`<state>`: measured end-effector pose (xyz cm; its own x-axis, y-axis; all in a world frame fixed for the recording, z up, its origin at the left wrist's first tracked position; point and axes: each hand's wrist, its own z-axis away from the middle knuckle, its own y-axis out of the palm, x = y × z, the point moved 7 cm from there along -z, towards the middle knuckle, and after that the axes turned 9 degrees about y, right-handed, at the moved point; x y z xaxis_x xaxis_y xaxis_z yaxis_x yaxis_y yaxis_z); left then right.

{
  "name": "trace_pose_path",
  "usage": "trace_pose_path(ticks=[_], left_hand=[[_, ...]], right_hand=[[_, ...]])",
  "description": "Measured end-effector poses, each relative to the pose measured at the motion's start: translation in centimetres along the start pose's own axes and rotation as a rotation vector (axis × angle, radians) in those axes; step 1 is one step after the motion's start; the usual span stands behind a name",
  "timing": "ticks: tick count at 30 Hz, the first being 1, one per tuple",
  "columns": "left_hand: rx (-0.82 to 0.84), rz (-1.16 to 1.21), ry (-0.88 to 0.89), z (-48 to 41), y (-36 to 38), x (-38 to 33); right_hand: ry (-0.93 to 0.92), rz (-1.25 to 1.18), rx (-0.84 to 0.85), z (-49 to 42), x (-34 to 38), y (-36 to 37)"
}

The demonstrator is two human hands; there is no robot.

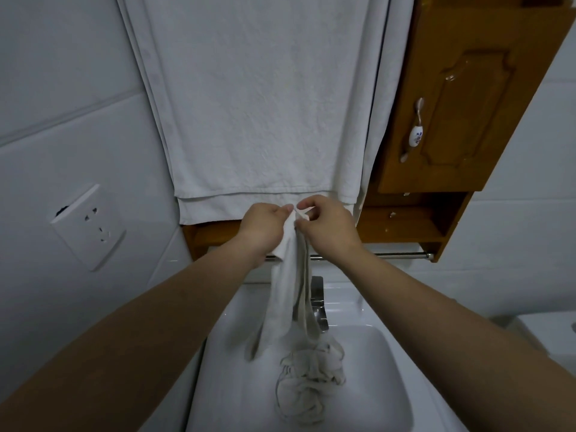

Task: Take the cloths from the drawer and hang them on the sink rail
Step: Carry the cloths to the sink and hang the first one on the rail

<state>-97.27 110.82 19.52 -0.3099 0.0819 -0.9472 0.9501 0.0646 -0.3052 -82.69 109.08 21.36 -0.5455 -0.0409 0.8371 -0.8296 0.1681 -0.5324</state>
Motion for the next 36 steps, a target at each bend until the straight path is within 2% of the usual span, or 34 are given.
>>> trace_pose_path(ticks=[3, 7, 9, 12, 16, 20, 25, 29, 36], left_hand=[[-0.006, 0.131, -0.079, 0.0, 0.8, 0.7], [0.033, 0.300, -0.150, 0.2, 2.0, 0.9], [0.067, 0.311, -0.145, 0.5, 2.7, 0.7], [0.050, 0.336, -0.161, 0.5, 2.5, 1.0], [-0.049, 0.430, -0.285, -0.2, 1.6, 2.5], [-0.002, 0.424, -0.314, 0.5, 2.5, 2.4], [-0.049, 0.468, -0.363, 0.8, 2.1, 2.7], [-0.033, 0.415, -0.413, 1.2, 2.1, 3.0], [-0.060, 0.421, -0.451, 1.2, 1.4, 3.4]], right_hand=[[0.012, -0.068, -0.045, 0.2, -0.3, 0.1], [0.175, -0.390, -0.032, -0.2, -1.9, 0.0], [0.203, -0.440, -0.043, -0.1, -2.2, -0.4], [0.084, -0.320, -0.100, 0.4, -1.4, -1.5], [-0.110, -0.105, -0.089, 1.5, -0.1, -1.4], [-0.209, 0.065, -0.061, 2.4, 0.2, -0.6], [-0.181, 0.062, 0.008, 2.6, -1.1, -0.5], [-0.230, 0.131, 0.023, 3.2, -1.7, 0.2], [-0.269, 0.049, 0.110, 3.7, -2.3, 1.2]])
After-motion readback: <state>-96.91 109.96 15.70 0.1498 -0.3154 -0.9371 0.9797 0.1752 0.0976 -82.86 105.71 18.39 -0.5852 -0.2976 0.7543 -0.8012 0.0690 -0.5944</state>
